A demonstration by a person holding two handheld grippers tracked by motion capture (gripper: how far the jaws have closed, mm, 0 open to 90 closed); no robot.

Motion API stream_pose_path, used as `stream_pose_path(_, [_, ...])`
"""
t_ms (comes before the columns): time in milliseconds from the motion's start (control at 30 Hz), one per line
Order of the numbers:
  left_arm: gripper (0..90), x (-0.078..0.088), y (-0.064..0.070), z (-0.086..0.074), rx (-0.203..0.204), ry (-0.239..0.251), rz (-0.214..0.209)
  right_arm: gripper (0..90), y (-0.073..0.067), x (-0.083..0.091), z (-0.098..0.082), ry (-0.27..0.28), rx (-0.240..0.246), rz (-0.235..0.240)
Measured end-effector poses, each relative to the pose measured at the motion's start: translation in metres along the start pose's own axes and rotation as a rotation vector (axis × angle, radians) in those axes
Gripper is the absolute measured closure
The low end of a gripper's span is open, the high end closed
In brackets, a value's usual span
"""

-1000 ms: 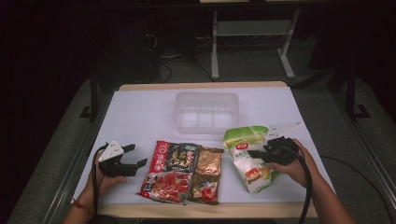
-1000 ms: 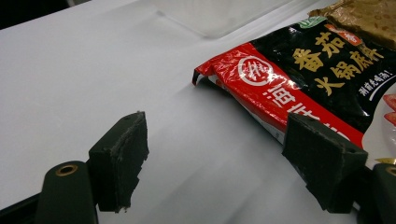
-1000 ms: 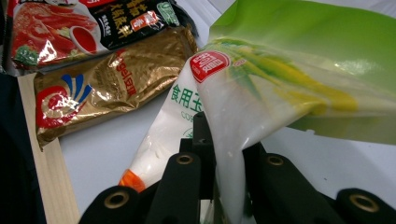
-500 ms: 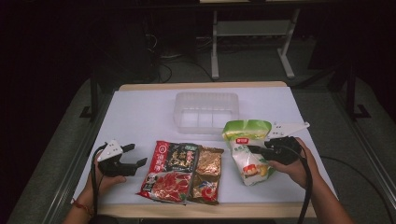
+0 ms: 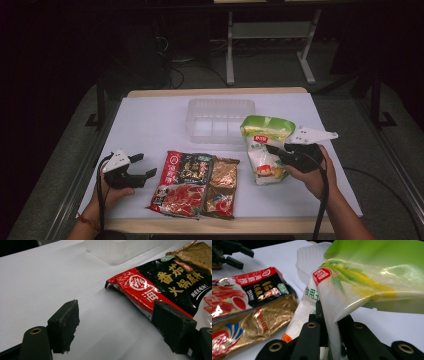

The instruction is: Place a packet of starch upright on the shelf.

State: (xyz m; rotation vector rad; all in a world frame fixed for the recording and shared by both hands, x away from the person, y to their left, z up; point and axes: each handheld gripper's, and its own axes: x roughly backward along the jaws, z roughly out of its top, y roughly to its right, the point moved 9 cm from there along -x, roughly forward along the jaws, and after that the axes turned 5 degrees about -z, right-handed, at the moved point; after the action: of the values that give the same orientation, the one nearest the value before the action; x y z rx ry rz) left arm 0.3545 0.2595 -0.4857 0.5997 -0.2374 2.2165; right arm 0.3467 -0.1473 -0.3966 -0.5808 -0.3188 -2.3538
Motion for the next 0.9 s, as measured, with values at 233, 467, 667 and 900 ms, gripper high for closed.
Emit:
stream_pose_path(233, [22.1,0.000,0.001,0.001,0.002,0.007,-0.002,83.7,-0.002,-0.009,0.016,0.044,0.013,-0.053])
stream_pose_path(467, [22.2,0.001,0.000,0.001,0.009,0.012,-0.002,83.7,0.000,-0.019,0.034,0.074,0.021,-0.099])
stream_pose_path(667, [22.2,0.000,0.000,0.001,0.011,0.010,-0.006,83.8,0.008,-0.028,0.050,0.101,0.019,-0.148])
stream_pose_path(900, [22.2,0.000,0.001,0.001,0.009,0.009,-0.013,83.9,0.019,-0.041,0.075,0.126,0.004,-0.194])
